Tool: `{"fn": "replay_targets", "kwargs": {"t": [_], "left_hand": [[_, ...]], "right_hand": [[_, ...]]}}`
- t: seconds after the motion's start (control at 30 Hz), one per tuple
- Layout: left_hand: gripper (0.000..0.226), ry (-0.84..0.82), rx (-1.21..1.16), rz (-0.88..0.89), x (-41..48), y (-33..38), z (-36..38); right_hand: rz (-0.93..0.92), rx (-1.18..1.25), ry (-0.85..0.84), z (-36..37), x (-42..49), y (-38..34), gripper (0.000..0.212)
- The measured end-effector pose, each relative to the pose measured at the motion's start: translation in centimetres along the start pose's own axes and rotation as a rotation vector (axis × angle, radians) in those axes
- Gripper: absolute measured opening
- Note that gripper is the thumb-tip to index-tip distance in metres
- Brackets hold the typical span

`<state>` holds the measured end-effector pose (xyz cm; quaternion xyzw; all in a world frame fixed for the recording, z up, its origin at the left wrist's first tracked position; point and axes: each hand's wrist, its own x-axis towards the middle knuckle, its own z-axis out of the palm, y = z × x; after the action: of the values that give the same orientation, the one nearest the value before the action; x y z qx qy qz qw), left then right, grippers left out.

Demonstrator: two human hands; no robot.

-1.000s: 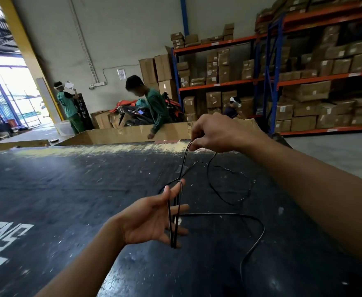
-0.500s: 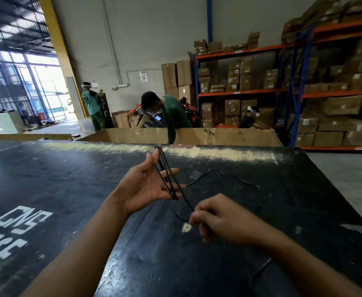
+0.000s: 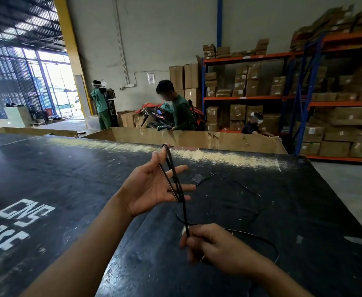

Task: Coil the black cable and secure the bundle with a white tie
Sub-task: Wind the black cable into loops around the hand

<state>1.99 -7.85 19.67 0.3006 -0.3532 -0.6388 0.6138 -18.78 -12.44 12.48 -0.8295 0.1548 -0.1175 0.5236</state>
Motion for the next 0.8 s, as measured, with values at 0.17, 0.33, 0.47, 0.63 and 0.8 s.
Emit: {"fn": "replay_targets", "kwargs": {"t": [0.17, 0.33, 0.47, 0.63, 0.8], "left_hand": [[0.045, -0.130, -0.033, -0.035, -0.8, 0.0, 0.6], [0.046, -0.340, -0.014, -0.212, -1.5, -1.1, 1.3], [0.045, -0.377, 0.051, -0.328, -2.4, -2.4, 1.3], [0.048, -0.357, 0.080, -0.423, -3.1, -3.6, 1.4], [0.050, -0.318, 0.156, -0.535, -3.2, -5.1, 1.4]], "right_hand": [[0.010, -0.090, -0.008, -0.5, 0.4, 0.9, 0.020], [0.050, -0.370, 0.057, -3.4, 1.4, 1.2, 0.015], [0.045, -0.666, 0.125, -6.7, 2.4, 0.0, 0.010], [0.010, -0.970, 0.236, -10.3, 3.6, -2.5, 0.010], [-0.034, -0.969, 0.339, -13.0, 4.2, -5.6, 0.009]]}}
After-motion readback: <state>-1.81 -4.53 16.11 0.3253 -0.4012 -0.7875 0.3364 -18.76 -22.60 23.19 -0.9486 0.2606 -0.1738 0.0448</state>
